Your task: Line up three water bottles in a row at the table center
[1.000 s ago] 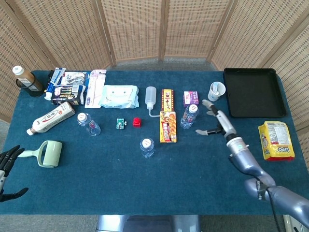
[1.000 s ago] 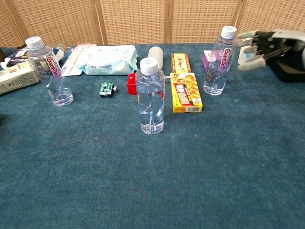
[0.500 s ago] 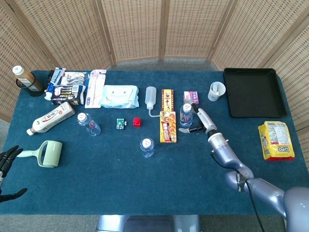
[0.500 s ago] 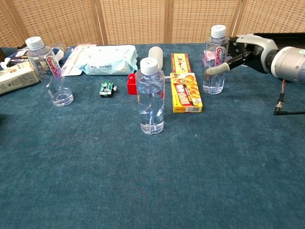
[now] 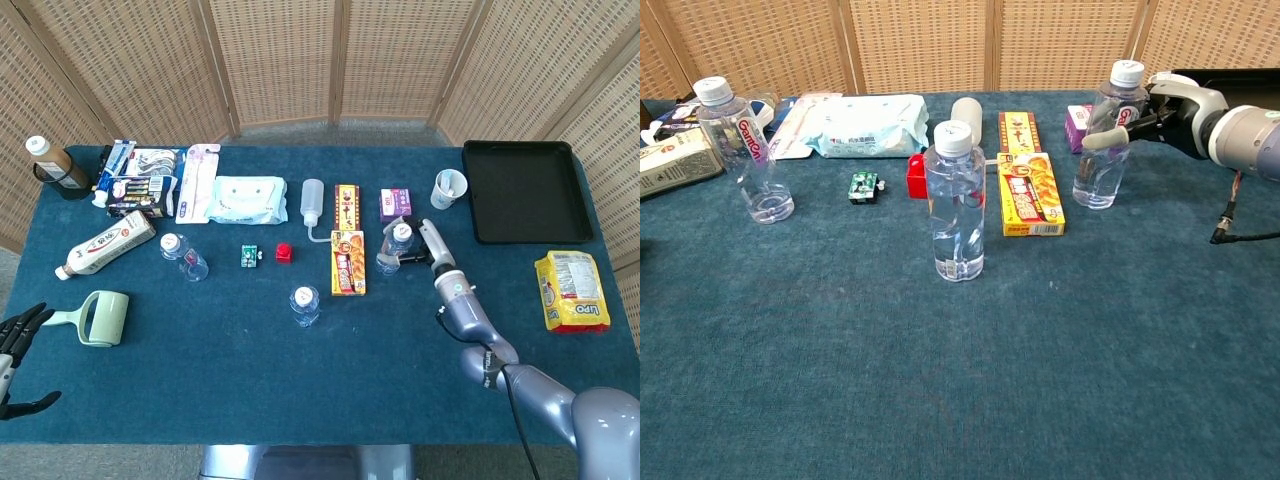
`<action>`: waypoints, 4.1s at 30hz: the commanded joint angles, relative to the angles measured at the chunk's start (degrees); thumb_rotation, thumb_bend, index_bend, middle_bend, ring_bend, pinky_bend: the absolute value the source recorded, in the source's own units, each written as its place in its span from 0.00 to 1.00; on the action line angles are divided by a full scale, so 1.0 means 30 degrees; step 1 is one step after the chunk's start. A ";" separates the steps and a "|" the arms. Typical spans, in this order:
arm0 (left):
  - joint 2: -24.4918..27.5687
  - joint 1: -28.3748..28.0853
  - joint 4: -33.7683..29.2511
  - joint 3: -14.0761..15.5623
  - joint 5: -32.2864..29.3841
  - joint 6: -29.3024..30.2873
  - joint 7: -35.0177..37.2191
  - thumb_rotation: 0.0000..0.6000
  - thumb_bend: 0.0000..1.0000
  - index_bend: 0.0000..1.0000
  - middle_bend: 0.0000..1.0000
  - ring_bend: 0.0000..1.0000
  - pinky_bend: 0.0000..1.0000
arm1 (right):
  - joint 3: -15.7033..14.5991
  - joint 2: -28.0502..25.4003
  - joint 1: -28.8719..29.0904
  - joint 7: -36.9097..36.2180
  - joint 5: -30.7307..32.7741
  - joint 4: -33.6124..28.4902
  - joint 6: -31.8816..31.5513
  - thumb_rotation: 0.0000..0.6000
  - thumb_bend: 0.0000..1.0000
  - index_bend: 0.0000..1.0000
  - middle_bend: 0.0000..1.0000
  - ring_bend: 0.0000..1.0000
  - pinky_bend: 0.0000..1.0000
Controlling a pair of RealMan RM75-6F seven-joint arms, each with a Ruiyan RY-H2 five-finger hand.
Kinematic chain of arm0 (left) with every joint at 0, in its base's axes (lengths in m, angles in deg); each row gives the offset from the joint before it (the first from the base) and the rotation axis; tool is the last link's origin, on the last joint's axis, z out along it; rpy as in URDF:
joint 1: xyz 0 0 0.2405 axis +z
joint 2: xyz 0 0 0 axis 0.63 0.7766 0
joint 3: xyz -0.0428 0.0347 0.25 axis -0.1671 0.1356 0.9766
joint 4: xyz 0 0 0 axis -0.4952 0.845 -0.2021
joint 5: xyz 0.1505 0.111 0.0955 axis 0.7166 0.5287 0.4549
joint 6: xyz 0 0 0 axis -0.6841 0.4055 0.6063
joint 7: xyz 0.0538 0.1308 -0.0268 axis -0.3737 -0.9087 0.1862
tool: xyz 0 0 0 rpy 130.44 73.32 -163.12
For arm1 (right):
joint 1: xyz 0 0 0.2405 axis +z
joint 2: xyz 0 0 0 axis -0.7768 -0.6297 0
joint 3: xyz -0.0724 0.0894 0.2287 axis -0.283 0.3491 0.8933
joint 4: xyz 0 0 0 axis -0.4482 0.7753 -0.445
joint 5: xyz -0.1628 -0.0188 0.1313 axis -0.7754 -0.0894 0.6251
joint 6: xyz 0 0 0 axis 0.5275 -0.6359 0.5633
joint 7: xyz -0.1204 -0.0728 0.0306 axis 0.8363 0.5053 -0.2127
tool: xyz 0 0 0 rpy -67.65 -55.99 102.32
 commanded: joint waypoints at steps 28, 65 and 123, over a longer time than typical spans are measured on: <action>0.0170 0.0008 0.0218 0.0393 0.1158 0.0477 0.0490 1.00 0.02 0.00 0.00 0.00 0.00 | -0.2275 -0.4947 -0.3702 0.2726 -0.4282 -1.0453 -0.6529 1.00 0.28 0.57 0.71 0.46 0.19; 0.0299 -0.0182 0.0319 0.0600 0.1178 0.0321 0.0933 1.00 0.02 0.00 0.00 0.00 0.00 | -0.3503 -0.2773 -0.2655 0.4554 -0.4180 -0.8392 -0.5728 1.00 0.28 0.57 0.69 0.45 0.19; 0.0346 -0.0130 0.0563 0.0754 0.1501 0.0665 0.1319 1.00 0.02 0.00 0.00 0.00 0.00 | -0.3889 -0.4702 -0.2877 0.4684 -0.5201 -1.0695 -0.6739 1.00 0.09 0.04 0.07 0.08 0.16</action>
